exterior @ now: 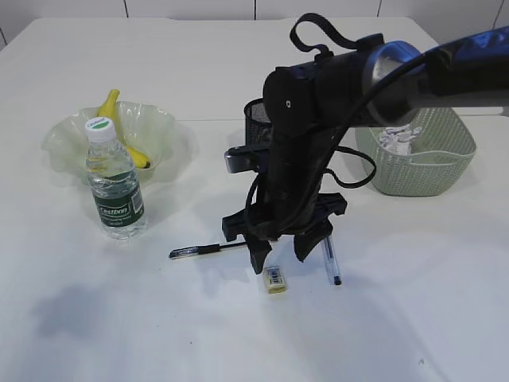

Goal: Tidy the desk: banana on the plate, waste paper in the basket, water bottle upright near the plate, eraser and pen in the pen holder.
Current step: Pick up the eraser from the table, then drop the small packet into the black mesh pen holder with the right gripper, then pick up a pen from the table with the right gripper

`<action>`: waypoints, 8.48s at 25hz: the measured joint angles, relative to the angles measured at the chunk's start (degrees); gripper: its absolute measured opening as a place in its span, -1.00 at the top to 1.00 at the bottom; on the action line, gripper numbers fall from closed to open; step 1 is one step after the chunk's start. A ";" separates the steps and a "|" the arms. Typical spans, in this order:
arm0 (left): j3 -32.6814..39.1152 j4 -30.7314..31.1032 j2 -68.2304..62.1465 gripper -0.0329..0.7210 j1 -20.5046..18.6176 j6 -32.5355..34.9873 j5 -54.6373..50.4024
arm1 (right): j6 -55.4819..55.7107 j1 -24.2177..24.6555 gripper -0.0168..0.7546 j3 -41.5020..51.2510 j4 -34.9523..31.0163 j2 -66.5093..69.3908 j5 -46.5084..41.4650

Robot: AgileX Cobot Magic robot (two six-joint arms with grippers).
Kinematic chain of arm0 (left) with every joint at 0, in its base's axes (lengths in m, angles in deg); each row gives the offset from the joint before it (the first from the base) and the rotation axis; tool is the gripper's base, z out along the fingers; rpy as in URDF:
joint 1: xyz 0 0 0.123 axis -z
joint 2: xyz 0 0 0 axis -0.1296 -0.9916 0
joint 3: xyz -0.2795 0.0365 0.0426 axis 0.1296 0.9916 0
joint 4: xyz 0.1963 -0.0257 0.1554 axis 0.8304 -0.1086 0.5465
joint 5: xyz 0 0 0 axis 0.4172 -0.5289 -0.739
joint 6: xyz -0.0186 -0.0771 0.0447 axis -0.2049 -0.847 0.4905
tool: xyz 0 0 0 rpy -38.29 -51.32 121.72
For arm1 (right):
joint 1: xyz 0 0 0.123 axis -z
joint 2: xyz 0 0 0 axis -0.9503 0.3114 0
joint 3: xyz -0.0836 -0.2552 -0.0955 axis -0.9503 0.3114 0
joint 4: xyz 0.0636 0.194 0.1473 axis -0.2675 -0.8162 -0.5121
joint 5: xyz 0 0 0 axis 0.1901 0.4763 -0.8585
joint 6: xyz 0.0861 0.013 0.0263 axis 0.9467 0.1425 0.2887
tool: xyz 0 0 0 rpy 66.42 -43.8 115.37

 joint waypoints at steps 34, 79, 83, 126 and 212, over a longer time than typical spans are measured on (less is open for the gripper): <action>0.00 -0.45 0.00 -0.42 0.00 0.00 0.00 | 3.14 0.16 0.10 -0.03 -2.67 4.97 2.08; 0.00 -0.72 0.00 -0.39 0.00 0.00 0.11 | -2.18 8.83 0.46 -18.37 3.21 -3.59 -0.28; 0.00 -0.85 0.00 -0.40 0.00 0.00 0.11 | -2.18 10.19 0.46 -22.02 3.35 -3.47 3.30; 0.00 -0.94 0.00 -0.39 0.00 0.10 0.11 | -8.95 15.53 0.17 -36.11 -8.18 14.10 13.75; 0.00 -1.34 0.00 -0.38 0.00 0.10 2.09 | 3.17 14.56 0.13 -15.09 1.80 9.49 -4.76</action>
